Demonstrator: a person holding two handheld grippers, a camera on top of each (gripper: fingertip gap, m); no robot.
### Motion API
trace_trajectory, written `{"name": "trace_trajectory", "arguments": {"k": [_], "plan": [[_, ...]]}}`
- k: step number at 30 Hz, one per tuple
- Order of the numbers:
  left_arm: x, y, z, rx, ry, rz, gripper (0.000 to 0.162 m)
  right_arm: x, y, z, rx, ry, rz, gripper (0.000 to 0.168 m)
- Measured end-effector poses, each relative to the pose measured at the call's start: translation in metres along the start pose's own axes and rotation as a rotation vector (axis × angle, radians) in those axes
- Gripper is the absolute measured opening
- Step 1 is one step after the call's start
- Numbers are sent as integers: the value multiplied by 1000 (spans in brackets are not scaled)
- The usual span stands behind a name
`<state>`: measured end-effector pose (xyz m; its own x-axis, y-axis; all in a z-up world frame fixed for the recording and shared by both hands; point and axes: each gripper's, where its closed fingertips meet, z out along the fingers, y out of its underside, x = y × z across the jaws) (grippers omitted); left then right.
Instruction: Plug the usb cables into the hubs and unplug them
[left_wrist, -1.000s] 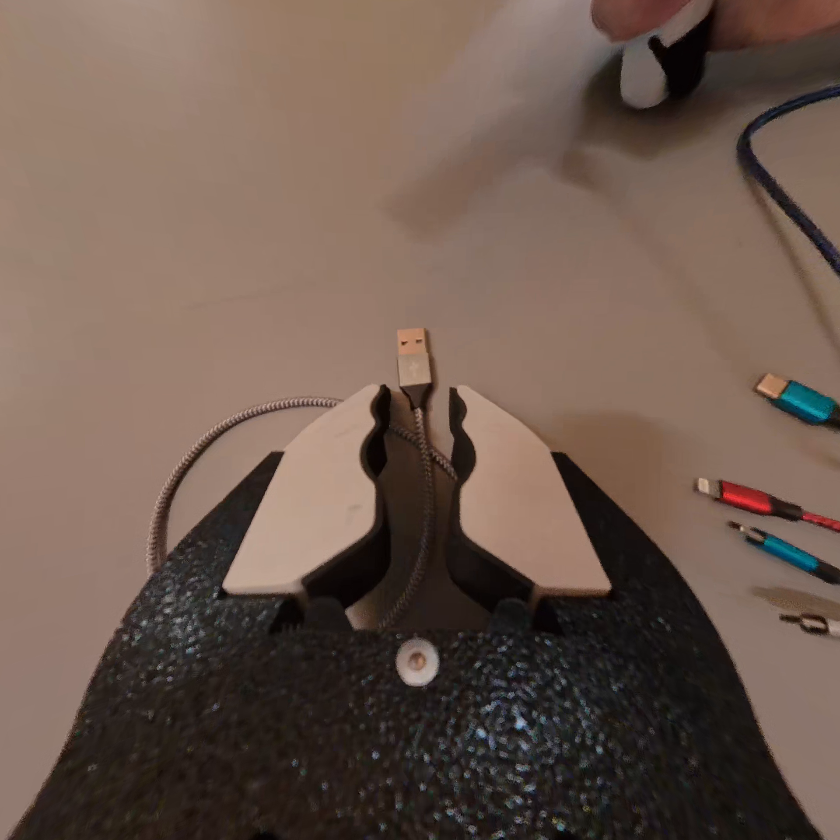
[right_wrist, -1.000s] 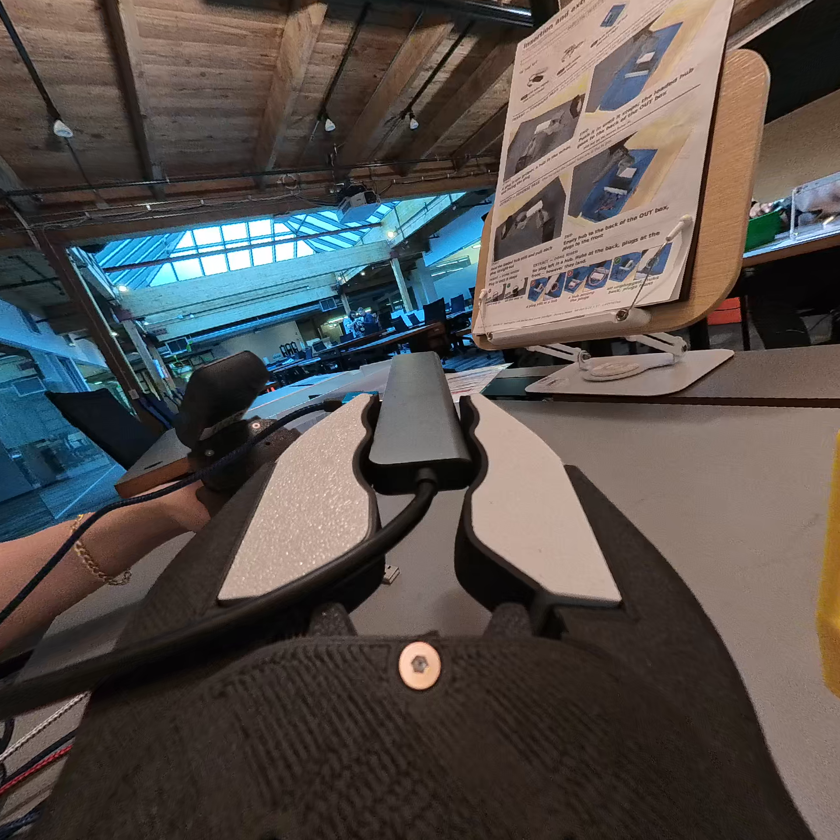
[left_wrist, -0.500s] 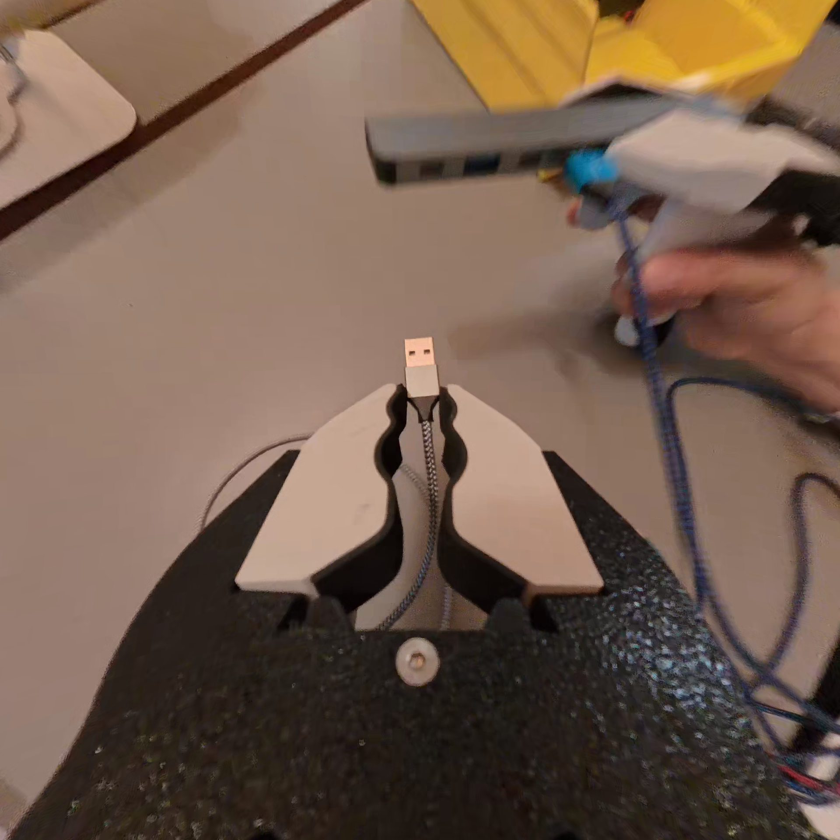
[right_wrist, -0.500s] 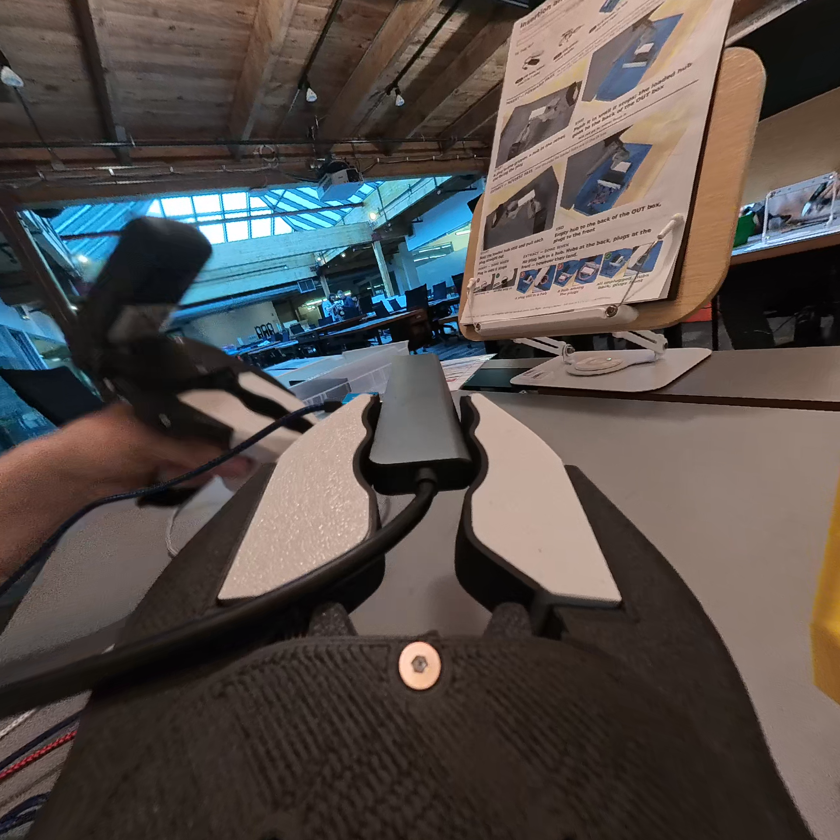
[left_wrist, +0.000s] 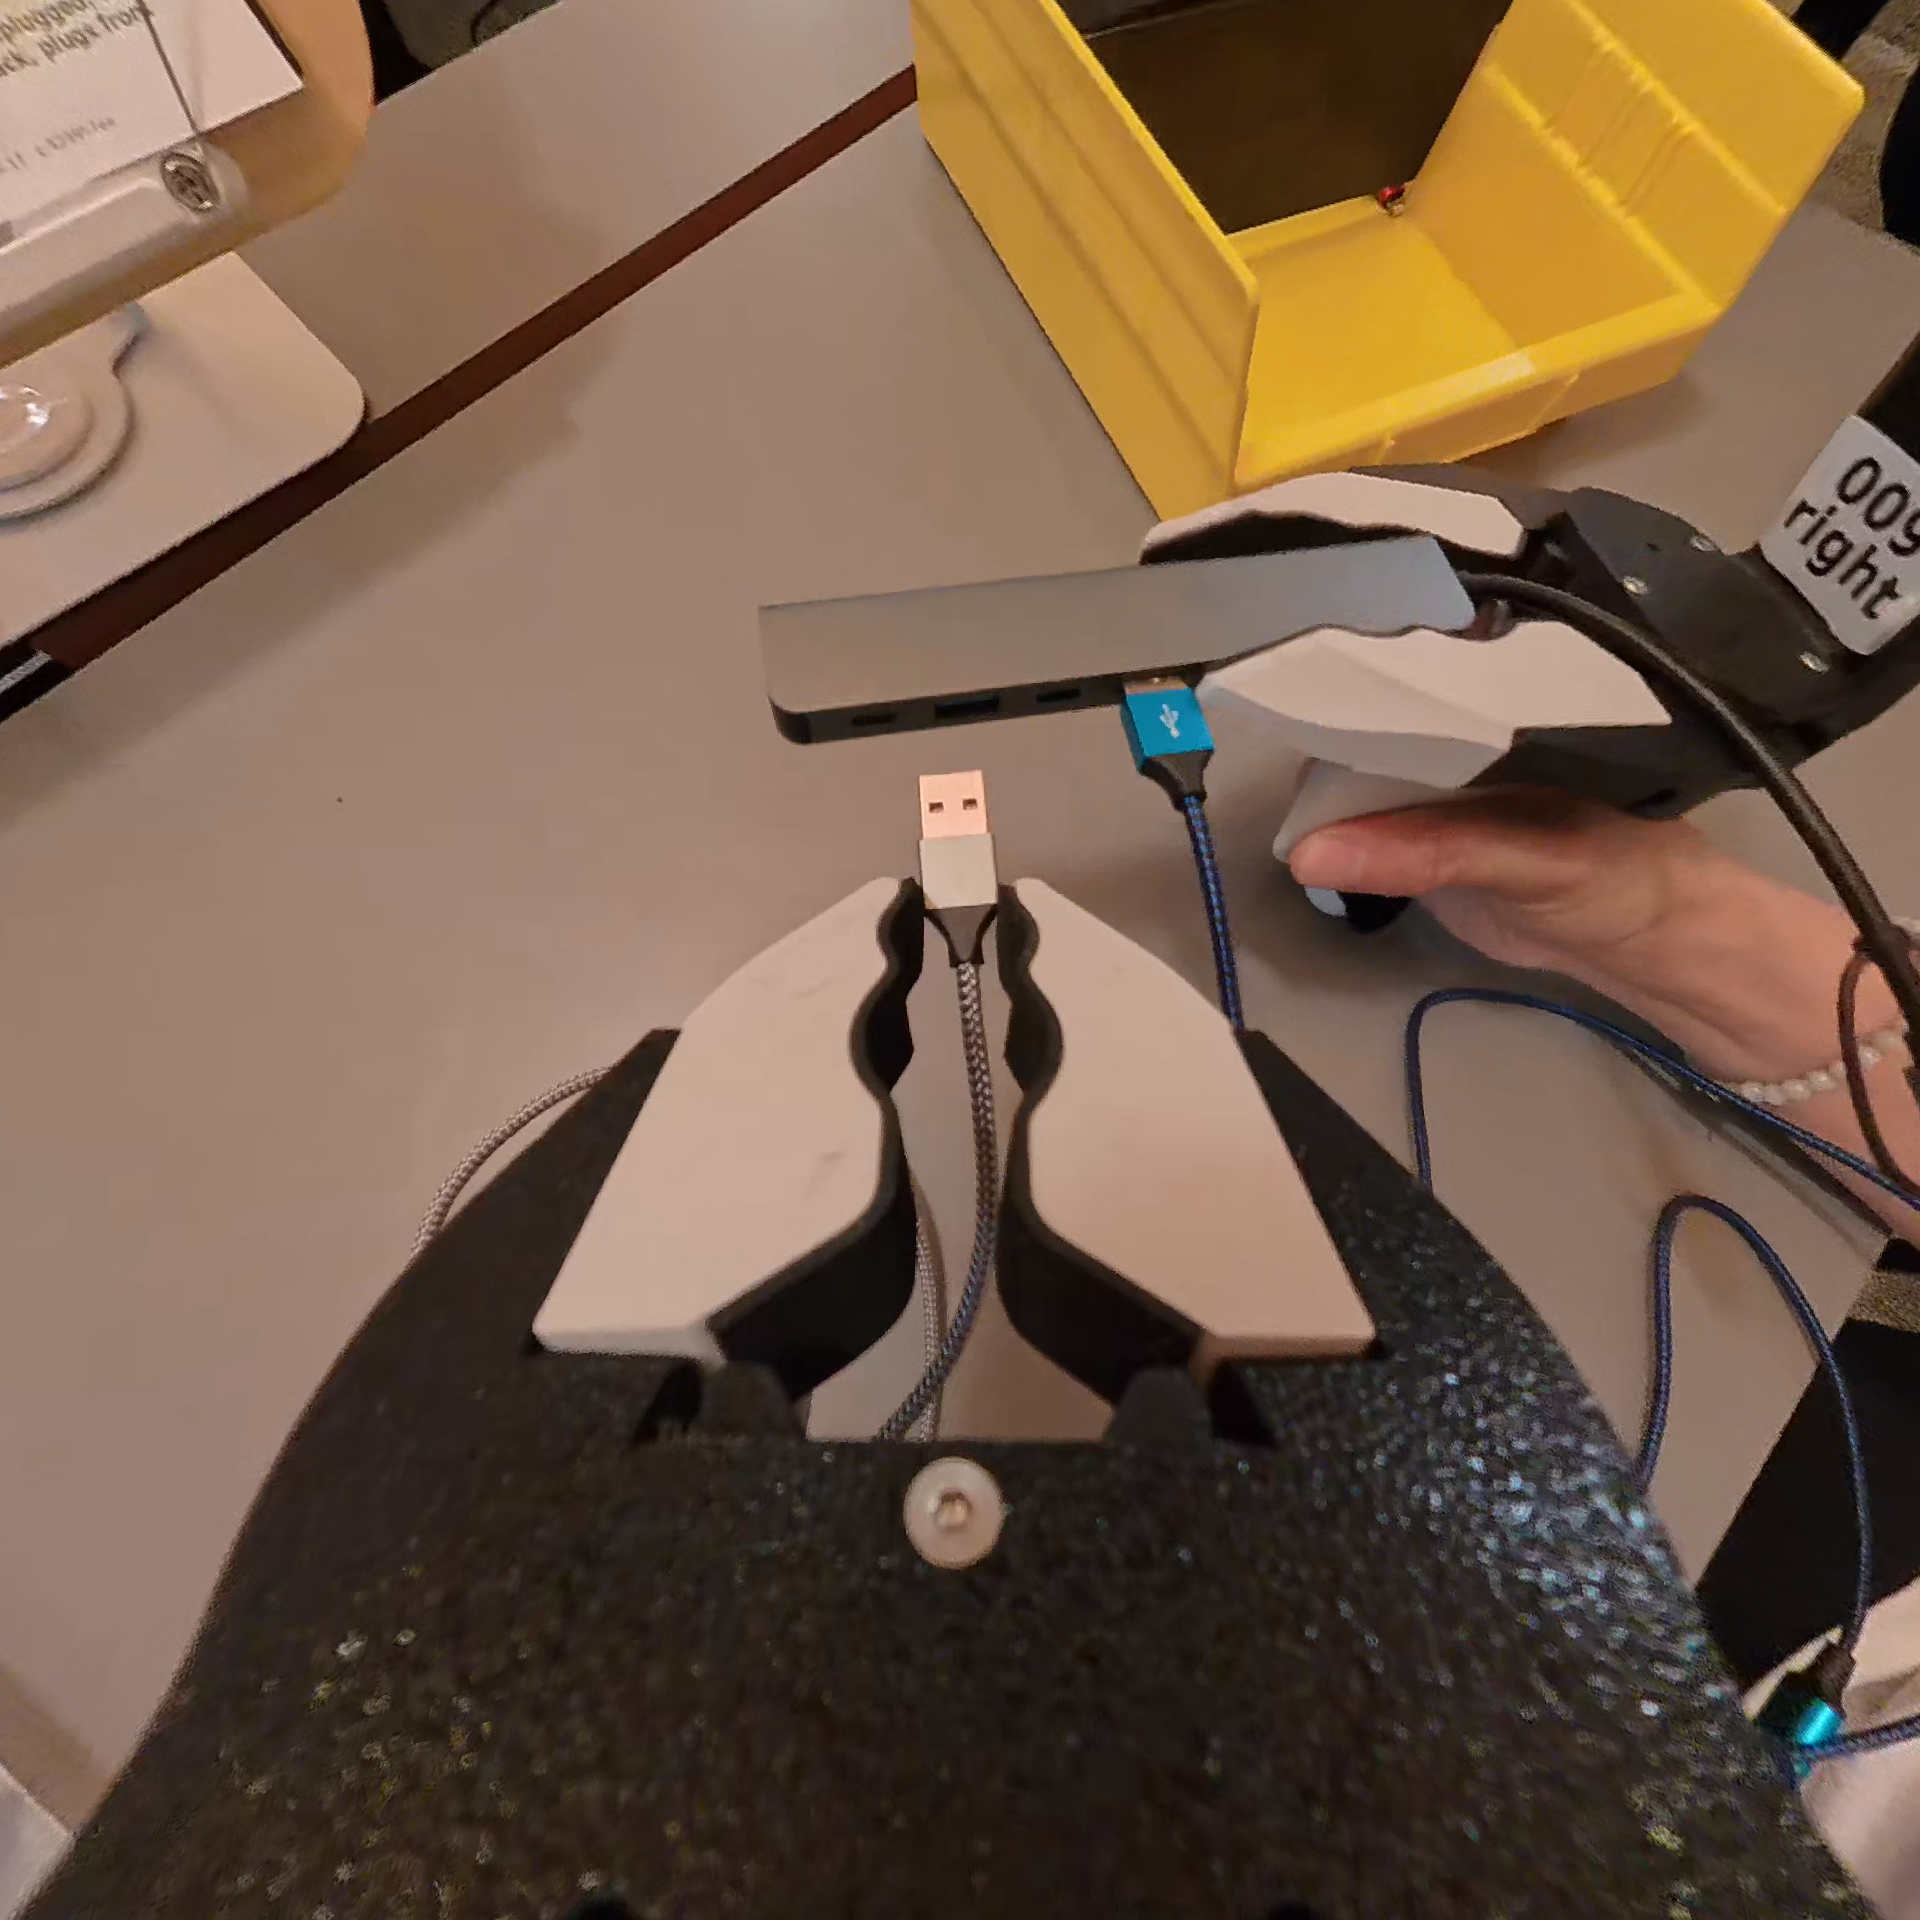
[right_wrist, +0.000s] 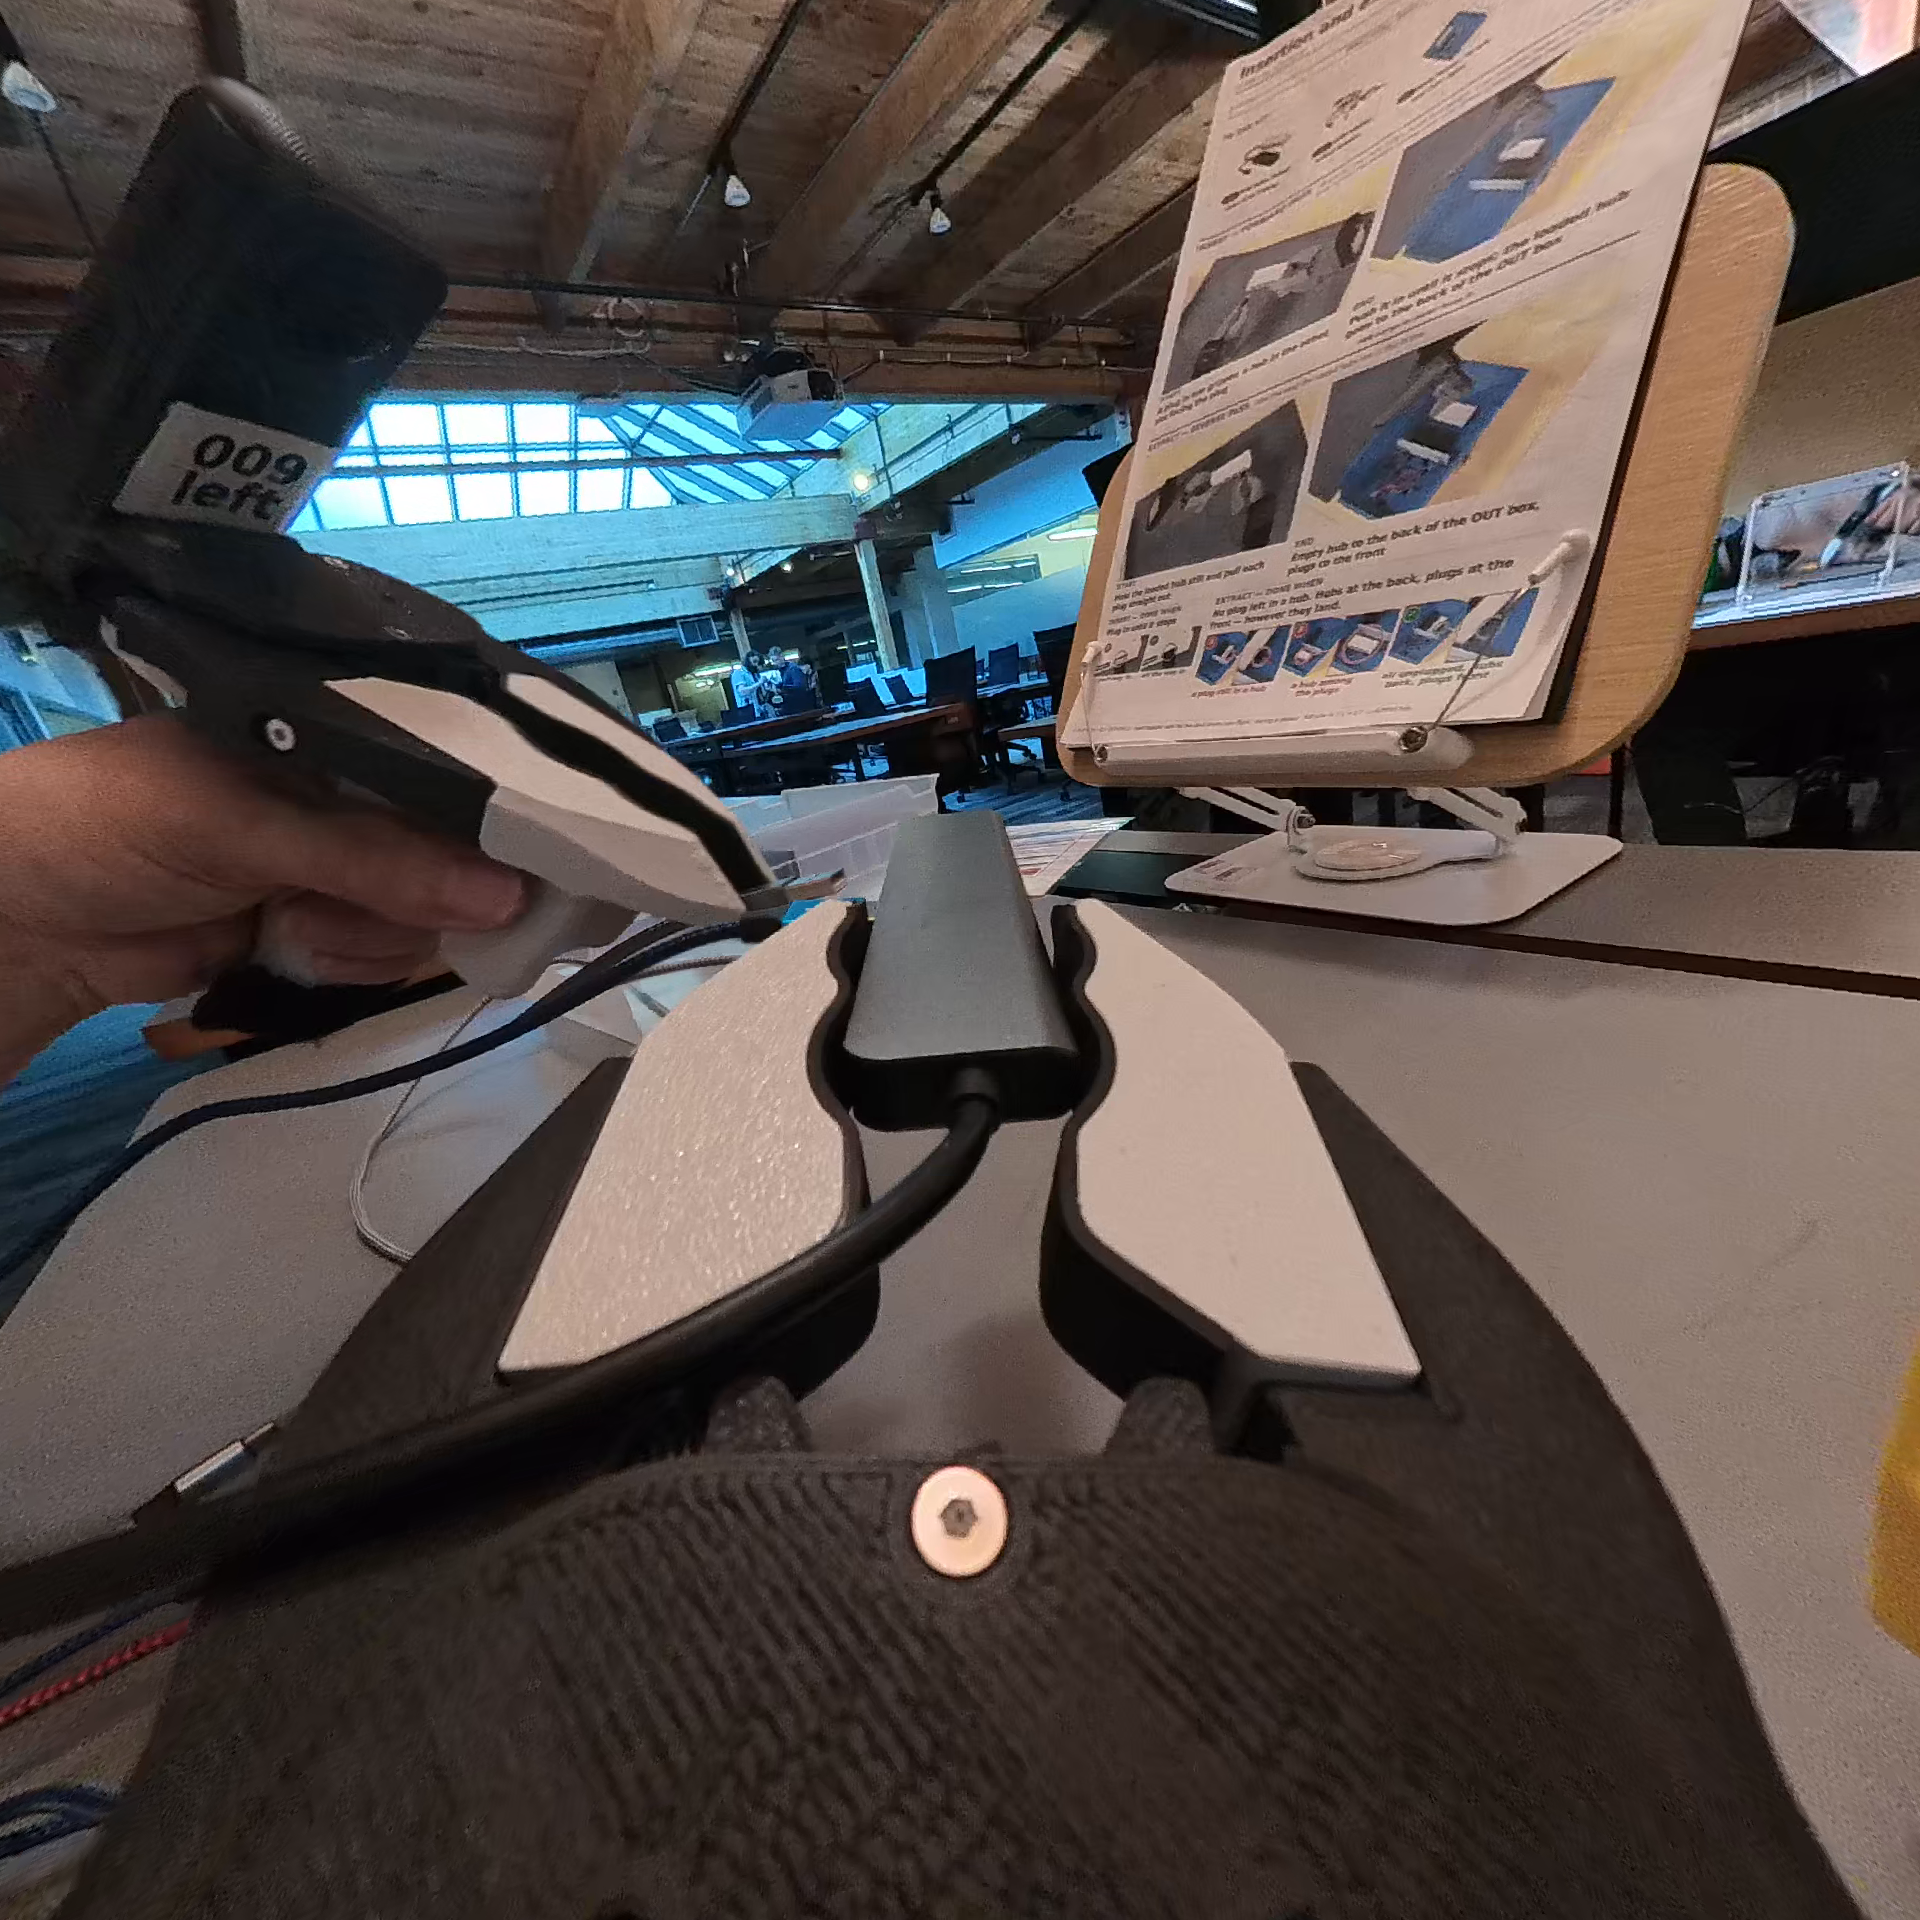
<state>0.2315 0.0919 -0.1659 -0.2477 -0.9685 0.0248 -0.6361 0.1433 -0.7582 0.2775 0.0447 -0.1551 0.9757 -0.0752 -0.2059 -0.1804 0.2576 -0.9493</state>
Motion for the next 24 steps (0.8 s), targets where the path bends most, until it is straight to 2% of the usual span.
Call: {"name": "trace_trajectory", "arguments": {"k": [14,24], "plan": [[-2,-3,9,-21,-80,12,13,-9,5,5,-33,-8,-80,35],[-6,-6,9,22,-139,149,12,-15,9,6,-61,-39,-89,35]]}}
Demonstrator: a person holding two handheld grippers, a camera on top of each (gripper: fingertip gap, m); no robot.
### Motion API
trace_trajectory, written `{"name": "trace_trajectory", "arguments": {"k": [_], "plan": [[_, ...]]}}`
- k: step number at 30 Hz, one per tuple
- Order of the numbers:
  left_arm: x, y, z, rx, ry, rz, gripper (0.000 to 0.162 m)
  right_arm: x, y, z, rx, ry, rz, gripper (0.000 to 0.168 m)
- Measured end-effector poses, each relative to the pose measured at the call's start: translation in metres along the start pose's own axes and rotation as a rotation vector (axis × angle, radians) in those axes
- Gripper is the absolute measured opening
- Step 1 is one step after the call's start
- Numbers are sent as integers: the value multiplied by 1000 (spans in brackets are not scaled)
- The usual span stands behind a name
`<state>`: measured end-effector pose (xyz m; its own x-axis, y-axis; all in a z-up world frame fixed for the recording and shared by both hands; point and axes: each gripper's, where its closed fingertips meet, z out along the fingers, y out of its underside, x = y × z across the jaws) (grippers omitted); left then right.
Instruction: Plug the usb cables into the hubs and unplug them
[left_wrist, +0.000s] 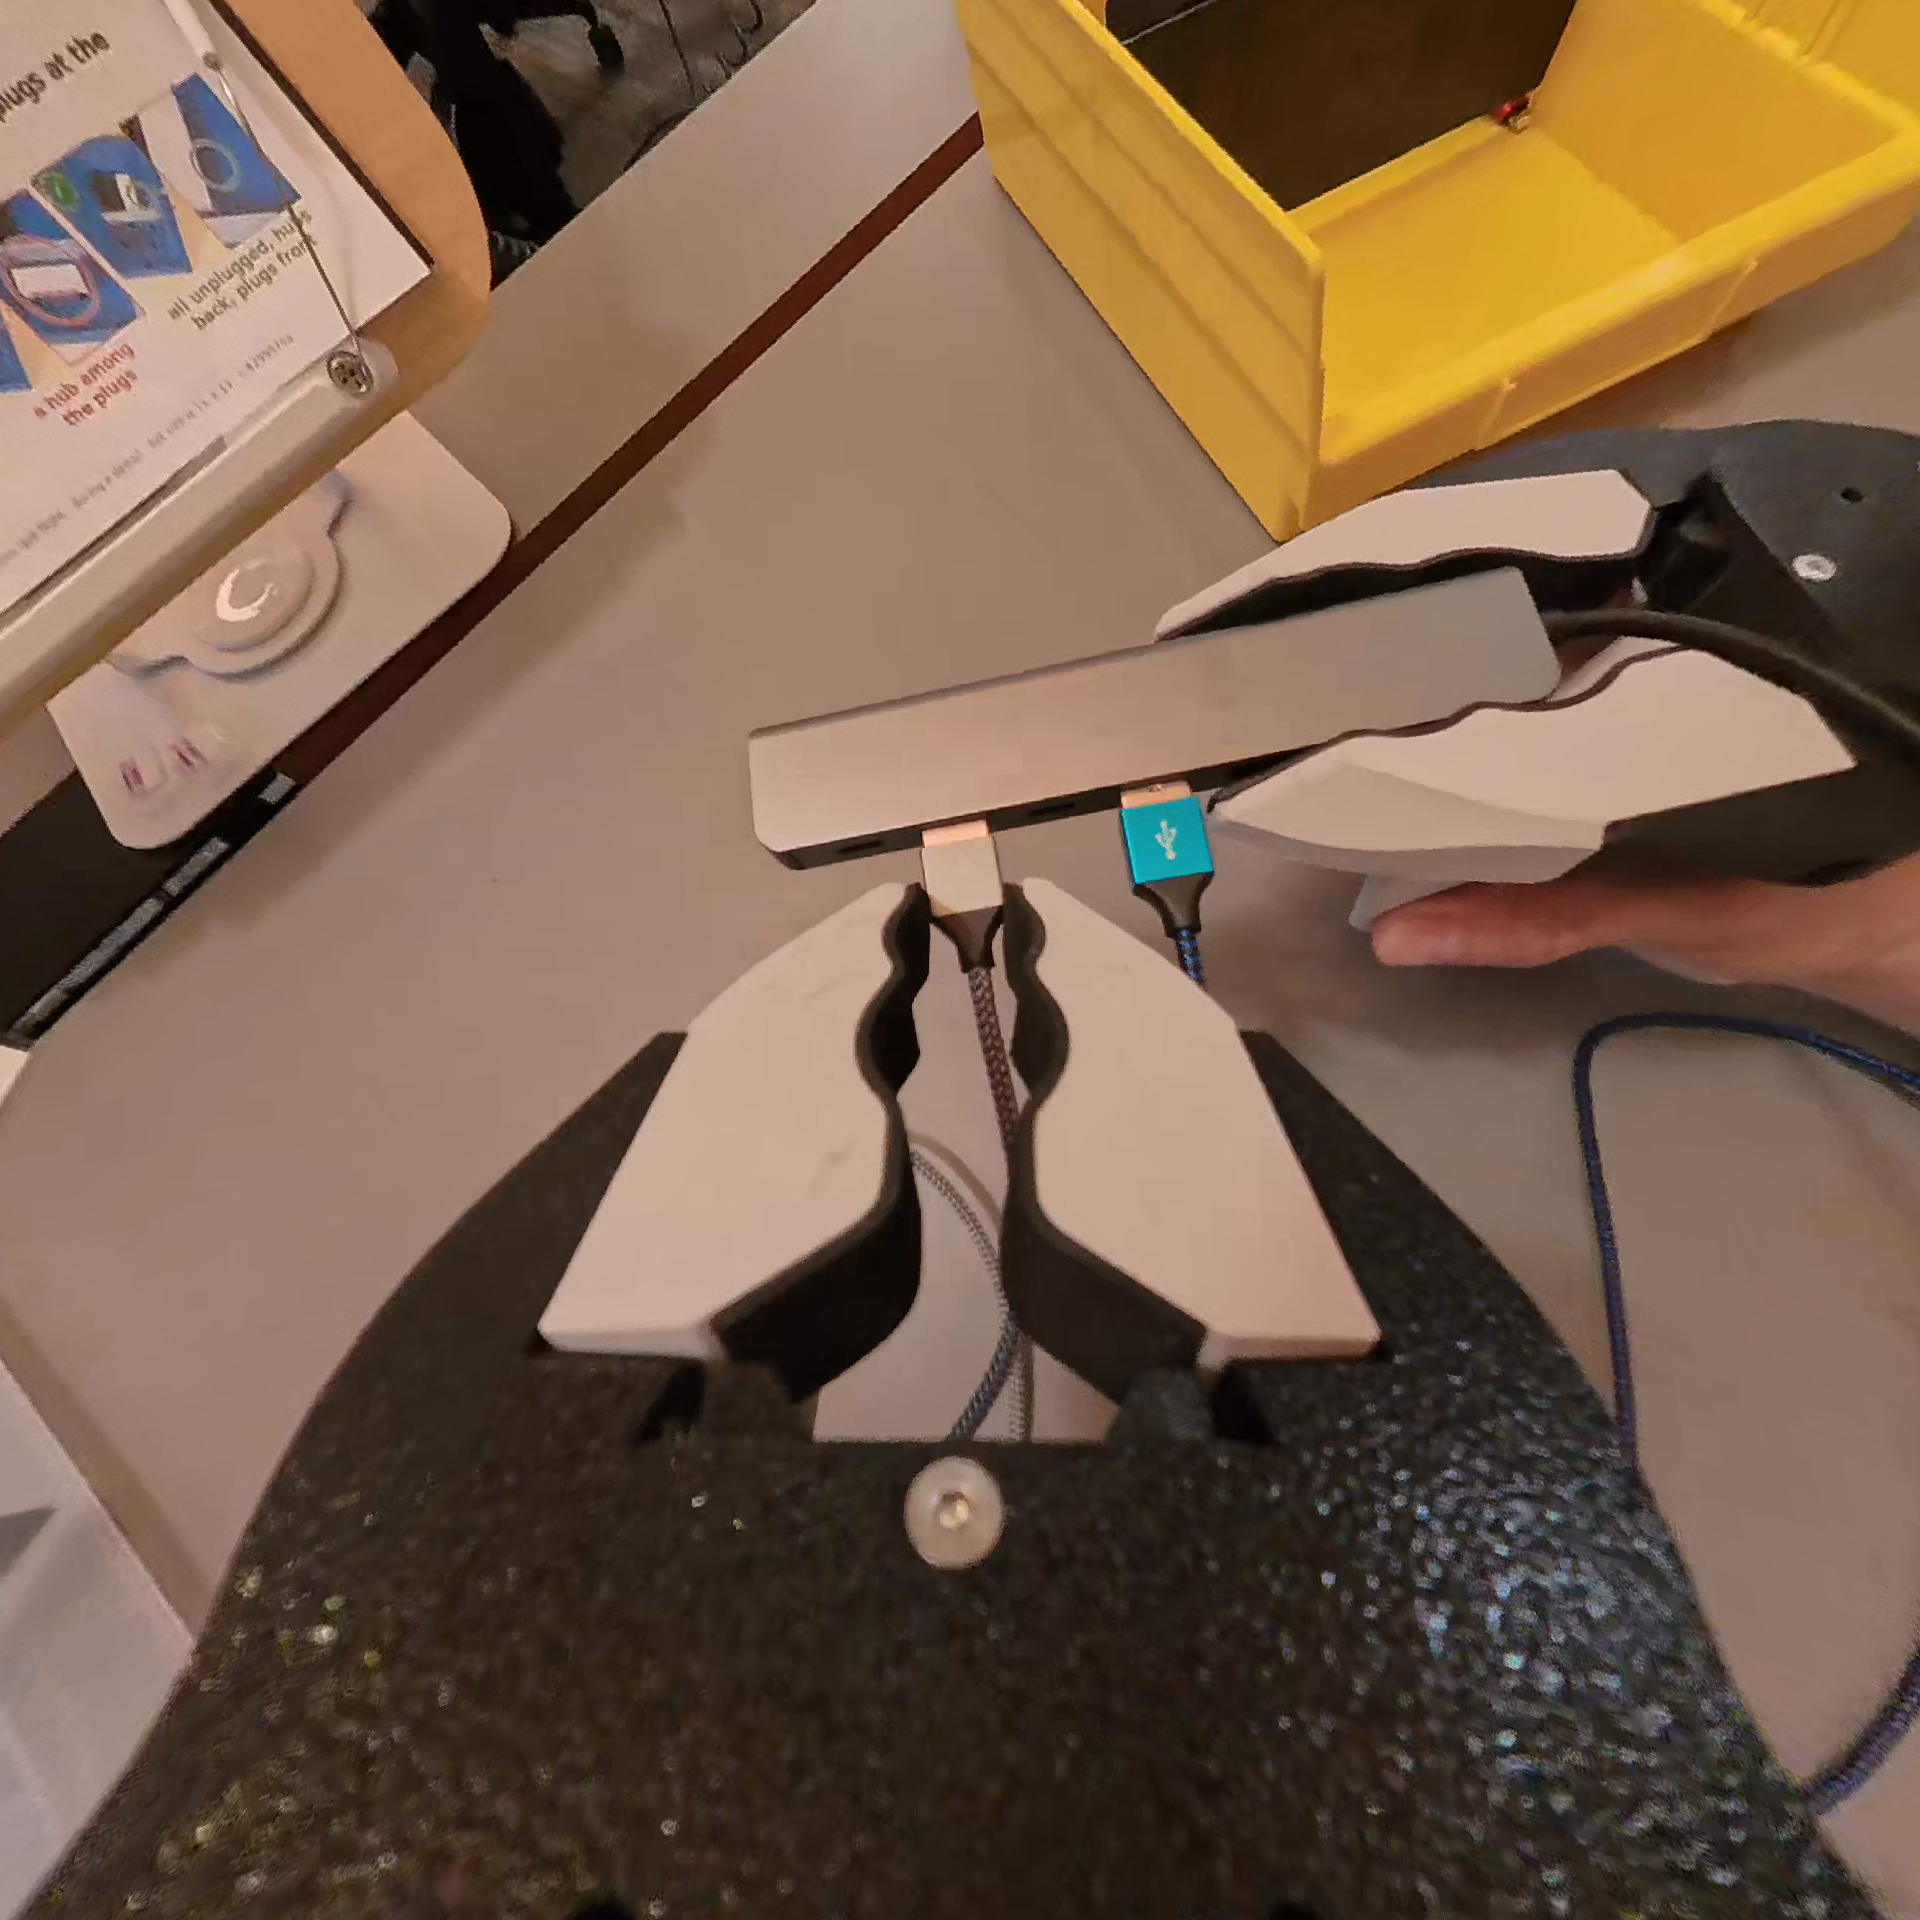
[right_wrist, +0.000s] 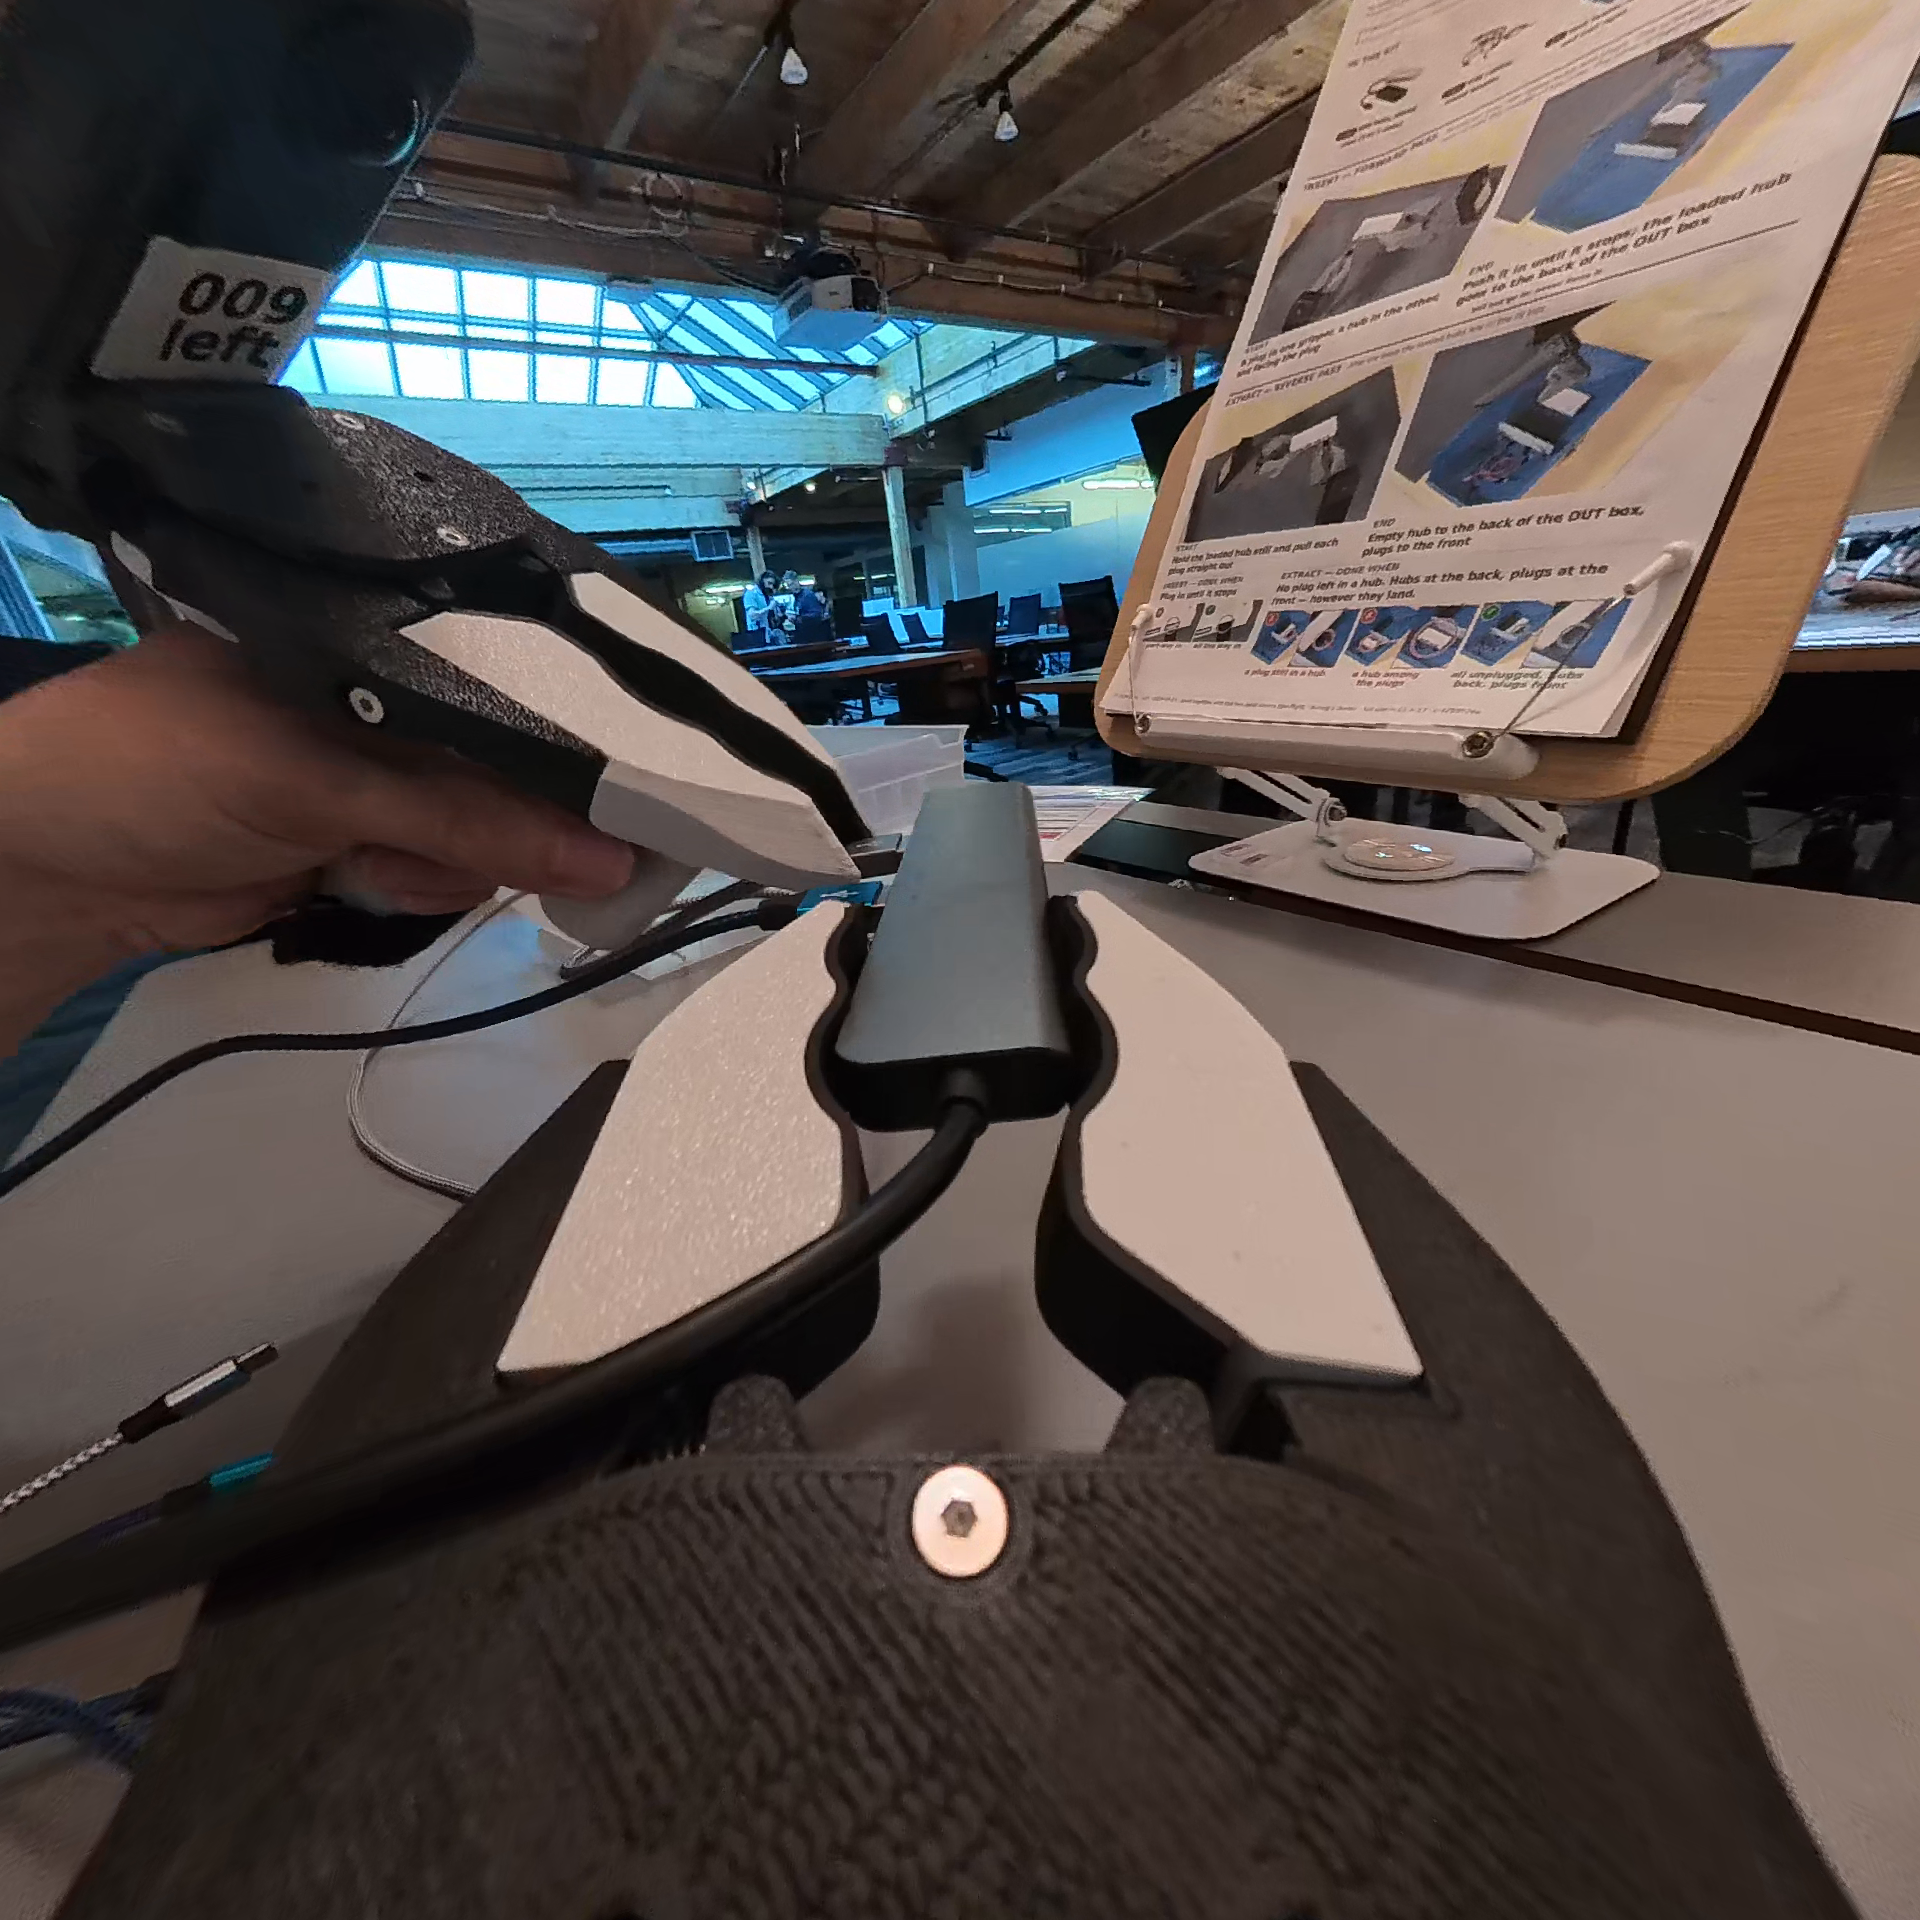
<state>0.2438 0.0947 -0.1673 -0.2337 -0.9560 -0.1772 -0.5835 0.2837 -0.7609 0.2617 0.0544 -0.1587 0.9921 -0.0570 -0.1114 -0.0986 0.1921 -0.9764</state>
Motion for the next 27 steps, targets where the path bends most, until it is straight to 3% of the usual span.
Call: {"name": "trace_trajectory", "arguments": {"k": [16,24,27], "plan": [[1,-16,-2,222,11,73,13,2,-5,-4,44,27,-19,36],[1,-22,-16,469,-59,157,13,5,-17,-9,113,73,-125,35],[5,-18,-15,453,-25,111,22,1,-20,-9,133,68,-158,35]]}}
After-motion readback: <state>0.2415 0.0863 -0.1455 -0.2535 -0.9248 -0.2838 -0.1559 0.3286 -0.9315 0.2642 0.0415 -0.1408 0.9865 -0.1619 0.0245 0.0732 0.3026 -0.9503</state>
